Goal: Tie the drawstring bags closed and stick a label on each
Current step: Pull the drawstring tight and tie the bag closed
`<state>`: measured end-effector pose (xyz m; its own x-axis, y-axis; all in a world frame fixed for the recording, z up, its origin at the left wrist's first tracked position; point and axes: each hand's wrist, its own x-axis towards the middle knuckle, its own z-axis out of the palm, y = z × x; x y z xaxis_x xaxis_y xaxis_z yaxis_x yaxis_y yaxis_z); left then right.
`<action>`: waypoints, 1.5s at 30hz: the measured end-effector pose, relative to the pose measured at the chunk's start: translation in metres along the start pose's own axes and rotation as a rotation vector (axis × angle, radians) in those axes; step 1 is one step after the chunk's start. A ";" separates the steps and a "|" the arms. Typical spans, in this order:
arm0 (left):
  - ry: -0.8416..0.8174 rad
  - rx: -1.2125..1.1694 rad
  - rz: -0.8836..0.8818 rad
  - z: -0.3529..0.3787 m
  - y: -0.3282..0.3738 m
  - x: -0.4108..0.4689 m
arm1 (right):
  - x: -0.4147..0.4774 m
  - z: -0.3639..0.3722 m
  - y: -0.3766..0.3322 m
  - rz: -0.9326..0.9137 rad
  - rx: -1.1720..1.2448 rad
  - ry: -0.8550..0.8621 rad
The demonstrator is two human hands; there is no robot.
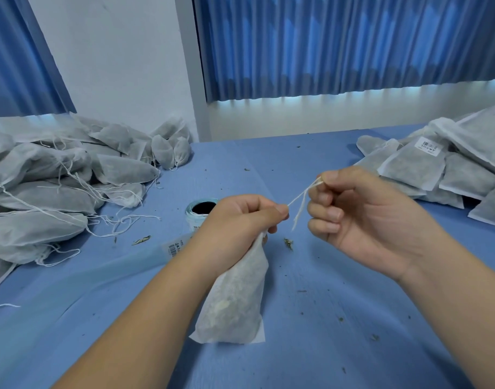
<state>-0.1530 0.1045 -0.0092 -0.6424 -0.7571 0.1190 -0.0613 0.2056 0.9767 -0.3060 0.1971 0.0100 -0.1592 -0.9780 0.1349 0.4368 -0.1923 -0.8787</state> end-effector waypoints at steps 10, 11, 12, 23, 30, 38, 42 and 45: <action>0.166 0.036 -0.090 -0.019 -0.010 0.005 | -0.006 -0.018 -0.031 -0.040 -0.032 0.065; 0.136 0.000 -0.085 -0.018 -0.008 0.004 | -0.003 -0.022 -0.027 -0.026 -0.089 0.157; 0.104 -0.026 -0.078 -0.016 -0.007 0.003 | 0.000 -0.023 -0.022 0.001 -0.154 0.224; -0.098 -0.165 0.014 0.004 0.004 -0.008 | 0.002 -0.013 0.010 0.108 -0.620 0.017; -0.099 -0.198 -0.063 -0.002 0.002 -0.005 | 0.004 -0.016 0.007 0.075 -0.693 0.063; -0.128 -0.100 -0.051 -0.005 0.000 -0.006 | 0.003 -0.019 0.007 0.082 -0.764 0.035; -0.108 -0.173 0.006 -0.004 0.000 -0.007 | 0.000 -0.010 0.014 0.174 -0.868 -0.105; -0.078 -0.201 0.019 -0.004 0.001 -0.007 | 0.001 -0.008 0.017 0.178 -0.846 -0.090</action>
<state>-0.1455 0.1070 -0.0086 -0.6999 -0.7020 0.1315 0.0999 0.0861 0.9913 -0.3058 0.1940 -0.0080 -0.0649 -0.9974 -0.0323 -0.3621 0.0537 -0.9306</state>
